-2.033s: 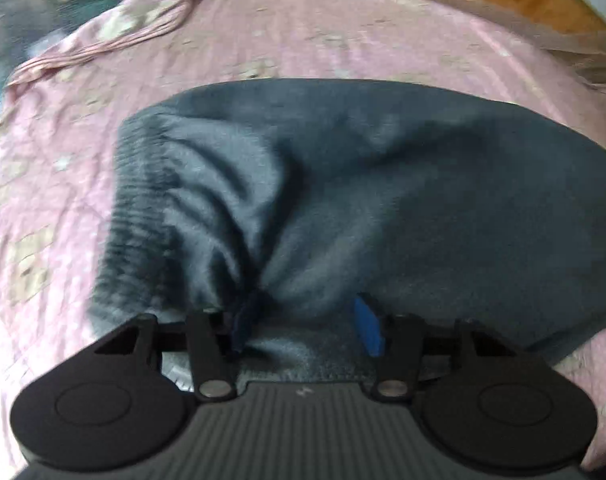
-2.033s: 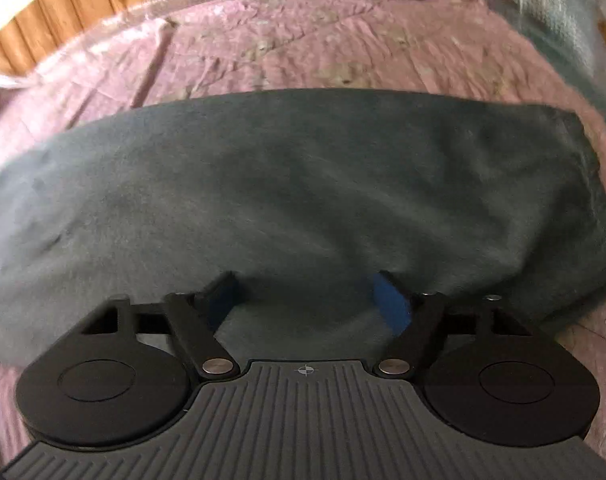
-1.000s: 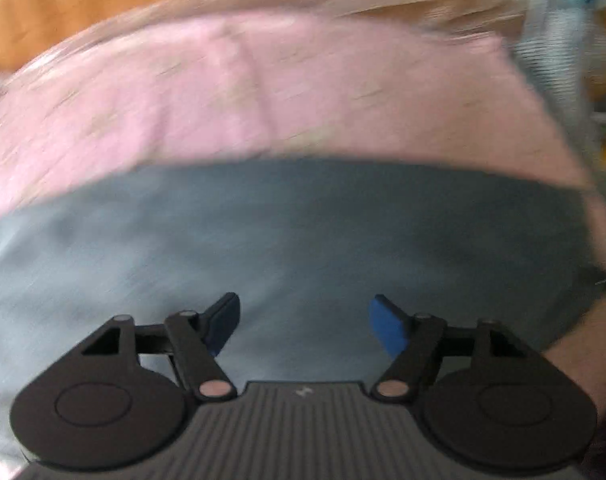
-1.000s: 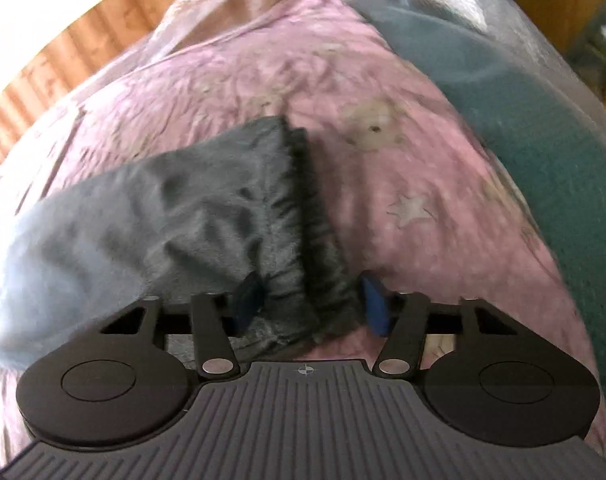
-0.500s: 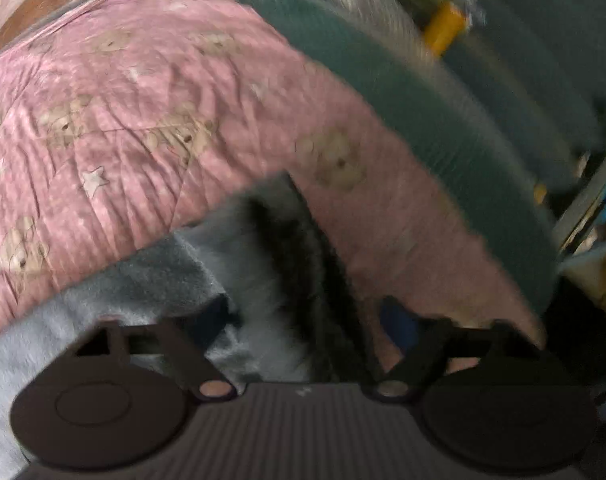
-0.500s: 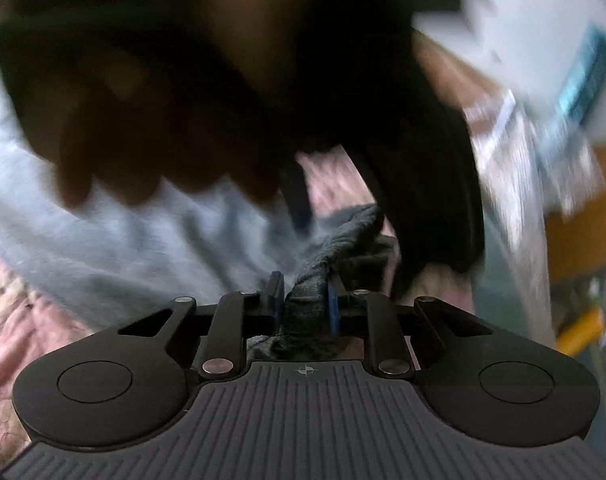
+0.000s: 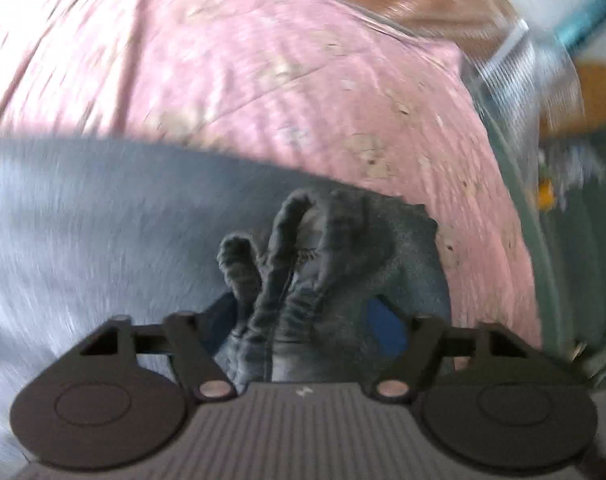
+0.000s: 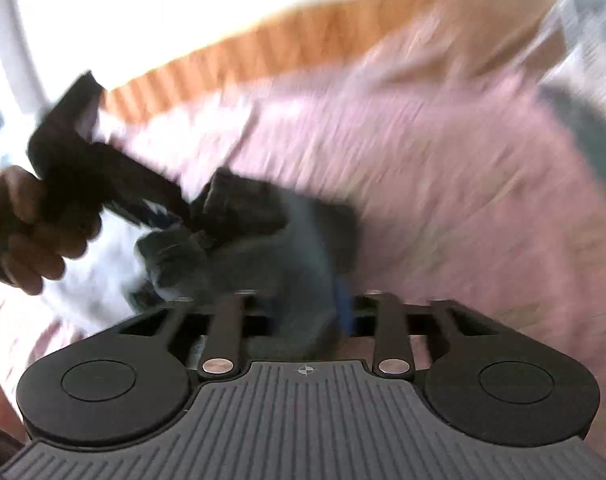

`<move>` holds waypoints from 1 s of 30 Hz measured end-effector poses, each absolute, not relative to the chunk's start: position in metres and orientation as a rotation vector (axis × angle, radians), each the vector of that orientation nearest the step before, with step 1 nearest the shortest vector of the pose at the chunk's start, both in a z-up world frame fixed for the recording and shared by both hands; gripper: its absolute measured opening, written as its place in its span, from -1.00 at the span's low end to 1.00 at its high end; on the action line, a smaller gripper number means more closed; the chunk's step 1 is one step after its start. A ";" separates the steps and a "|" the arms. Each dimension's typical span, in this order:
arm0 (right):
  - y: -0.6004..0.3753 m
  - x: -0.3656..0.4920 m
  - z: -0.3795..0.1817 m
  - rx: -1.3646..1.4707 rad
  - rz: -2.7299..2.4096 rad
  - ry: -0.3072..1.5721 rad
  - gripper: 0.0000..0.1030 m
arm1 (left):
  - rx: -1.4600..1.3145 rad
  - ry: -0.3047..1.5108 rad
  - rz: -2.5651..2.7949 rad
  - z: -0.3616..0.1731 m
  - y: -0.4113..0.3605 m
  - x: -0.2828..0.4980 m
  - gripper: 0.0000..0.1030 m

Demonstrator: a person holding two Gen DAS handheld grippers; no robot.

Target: Fold clothes

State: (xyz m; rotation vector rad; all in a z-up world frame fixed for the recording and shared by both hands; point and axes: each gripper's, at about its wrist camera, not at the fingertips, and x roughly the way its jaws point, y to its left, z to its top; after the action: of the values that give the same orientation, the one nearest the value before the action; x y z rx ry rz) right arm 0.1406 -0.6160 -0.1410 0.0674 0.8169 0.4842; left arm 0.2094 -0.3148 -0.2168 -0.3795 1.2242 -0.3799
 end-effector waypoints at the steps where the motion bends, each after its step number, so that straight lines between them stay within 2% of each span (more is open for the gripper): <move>1: -0.603 0.145 -0.151 0.040 0.509 0.857 -0.57 | -0.411 1.205 -0.371 -0.219 -0.310 0.204 0.53; 2: -0.591 0.146 -0.157 0.000 0.539 0.880 -0.57 | -0.421 1.190 -0.353 -0.221 -0.309 0.200 0.54; 3: -0.580 0.146 -0.163 -0.040 0.563 0.901 -0.57 | -0.409 1.179 -0.334 -0.223 -0.308 0.197 0.45; 4: -0.572 0.148 -0.168 -0.072 0.576 0.923 -0.52 | -0.381 1.166 -0.316 -0.225 -0.309 0.194 0.07; 6: -0.561 0.149 -0.174 -0.138 0.591 0.921 -0.43 | -0.366 1.148 -0.302 -0.221 -0.305 0.191 -0.41; 9: -0.553 0.151 -0.166 -0.166 0.673 0.955 -0.45 | -0.405 1.137 -0.298 -0.217 -0.297 0.188 -0.43; 10: -0.554 0.153 -0.157 -0.147 0.698 0.946 -0.39 | -0.391 1.128 -0.301 -0.217 -0.298 0.188 -0.31; 11: -0.556 0.160 -0.145 -0.141 0.688 0.907 -0.31 | -0.378 1.125 -0.310 -0.217 -0.300 0.187 -0.19; 13: -0.558 0.181 -0.122 -0.145 0.628 0.821 -0.15 | -0.360 1.119 -0.339 -0.216 -0.307 0.183 0.51; 15: -0.561 0.220 -0.115 -0.143 0.545 0.789 -0.09 | -0.319 1.106 -0.351 -0.214 -0.318 0.178 0.64; 17: -0.563 0.260 -0.126 -0.149 0.479 0.821 -0.09 | -0.247 1.100 -0.333 -0.214 -0.334 0.172 0.62; 18: -0.562 0.276 -0.136 -0.158 0.475 0.862 -0.08 | -0.196 1.099 -0.309 -0.216 -0.339 0.169 0.34; 19: -0.558 0.290 -0.150 -0.170 0.496 0.919 -0.09 | -0.137 1.098 -0.279 -0.218 -0.344 0.166 -0.25; 20: -0.551 0.301 -0.162 -0.200 0.527 0.966 -0.35 | -0.097 1.101 -0.254 -0.221 -0.346 0.164 -0.27; 22: -0.541 0.314 -0.174 -0.263 0.539 0.949 -0.43 | -0.139 1.110 -0.240 -0.223 -0.334 0.163 -0.35; 24: -0.544 0.326 -0.177 -0.217 0.472 0.947 -0.42 | -0.179 1.120 -0.240 -0.222 -0.324 0.162 -0.34; 26: -0.552 0.328 -0.175 -0.106 0.401 0.966 -0.39 | -0.178 1.132 -0.261 -0.216 -0.319 0.162 -0.25; 27: -0.559 0.323 -0.171 -0.048 0.384 0.957 -0.42 | -0.187 1.115 -0.271 -0.209 -0.315 0.162 -0.02; 28: -0.569 0.311 -0.163 0.014 0.386 0.931 -0.35 | -0.200 1.090 -0.280 -0.201 -0.310 0.163 0.34; 30: -0.588 0.284 -0.147 0.110 0.389 0.877 -0.12 | -0.228 1.052 -0.288 -0.188 -0.304 0.171 0.79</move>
State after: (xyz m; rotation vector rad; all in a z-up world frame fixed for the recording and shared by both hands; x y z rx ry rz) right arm 0.2836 -0.5875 -0.1472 0.1099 0.8769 0.3892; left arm 0.1705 -0.3039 -0.1882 -0.2283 1.0521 -0.2884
